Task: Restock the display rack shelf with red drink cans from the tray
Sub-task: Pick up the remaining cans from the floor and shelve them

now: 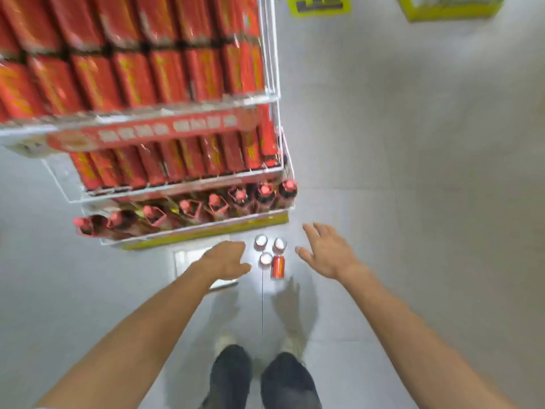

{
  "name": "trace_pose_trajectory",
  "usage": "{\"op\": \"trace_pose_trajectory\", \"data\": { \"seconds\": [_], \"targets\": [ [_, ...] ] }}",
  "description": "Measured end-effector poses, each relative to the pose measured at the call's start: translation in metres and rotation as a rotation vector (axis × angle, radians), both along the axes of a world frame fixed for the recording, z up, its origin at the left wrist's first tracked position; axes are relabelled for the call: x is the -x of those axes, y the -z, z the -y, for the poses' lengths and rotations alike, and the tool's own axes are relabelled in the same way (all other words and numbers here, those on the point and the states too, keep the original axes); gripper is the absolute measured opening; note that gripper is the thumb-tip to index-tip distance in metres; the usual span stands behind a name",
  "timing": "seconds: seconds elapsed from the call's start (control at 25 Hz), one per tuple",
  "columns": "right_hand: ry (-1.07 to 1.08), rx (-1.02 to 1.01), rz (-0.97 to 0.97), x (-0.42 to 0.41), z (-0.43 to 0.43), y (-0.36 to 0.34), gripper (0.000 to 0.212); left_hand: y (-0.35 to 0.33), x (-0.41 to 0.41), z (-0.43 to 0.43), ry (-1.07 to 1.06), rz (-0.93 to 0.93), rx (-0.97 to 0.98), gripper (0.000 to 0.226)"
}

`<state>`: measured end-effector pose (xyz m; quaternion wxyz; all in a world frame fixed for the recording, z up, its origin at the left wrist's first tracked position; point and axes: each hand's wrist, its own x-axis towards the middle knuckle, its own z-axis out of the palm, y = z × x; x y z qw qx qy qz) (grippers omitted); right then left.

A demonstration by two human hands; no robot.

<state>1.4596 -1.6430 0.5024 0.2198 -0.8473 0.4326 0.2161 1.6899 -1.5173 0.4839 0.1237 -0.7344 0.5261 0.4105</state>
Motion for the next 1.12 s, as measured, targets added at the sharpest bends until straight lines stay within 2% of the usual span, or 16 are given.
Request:
{"op": "trace_pose_trajectory", "data": {
  "seconds": [0.12,0.24,0.4,0.52,0.68,0.84,0.96,1.12],
  "targets": [
    [0.085,-0.114,-0.088,0.037,-0.022,0.164,0.074,0.155,0.019,-0.01,-0.036,-0.036,-0.089,0.057],
    [0.16,-0.159,-0.114,0.052,-0.029,0.316,0.075,0.3,0.019,-0.001,-0.018,-0.037,-0.07,0.054],
    [0.223,-0.14,-0.039,0.043,-0.007,0.468,0.073,0.454,-0.002,0.036,-0.01,0.014,0.039,0.053],
    [0.241,-0.087,0.062,0.026,0.017,0.54,0.082,0.52,-0.018,0.068,-0.092,0.04,0.15,0.053],
    [0.299,-0.045,0.316,-0.002,0.034,0.59,0.087,0.573,-0.024,0.095,-0.229,0.001,0.35,0.067],
    [0.428,-0.064,0.56,-0.025,0.04,0.612,0.077,0.596,-0.008,0.104,-0.404,-0.15,0.567,0.061],
    [0.454,-0.077,0.643,-0.03,0.046,0.612,0.052,0.593,-0.004,0.107,-0.441,-0.243,0.6,0.056],
    [0.534,-0.124,0.793,-0.031,0.058,0.546,0.046,0.53,-0.027,0.104,-0.482,-0.403,0.622,0.052]
  ]
}}
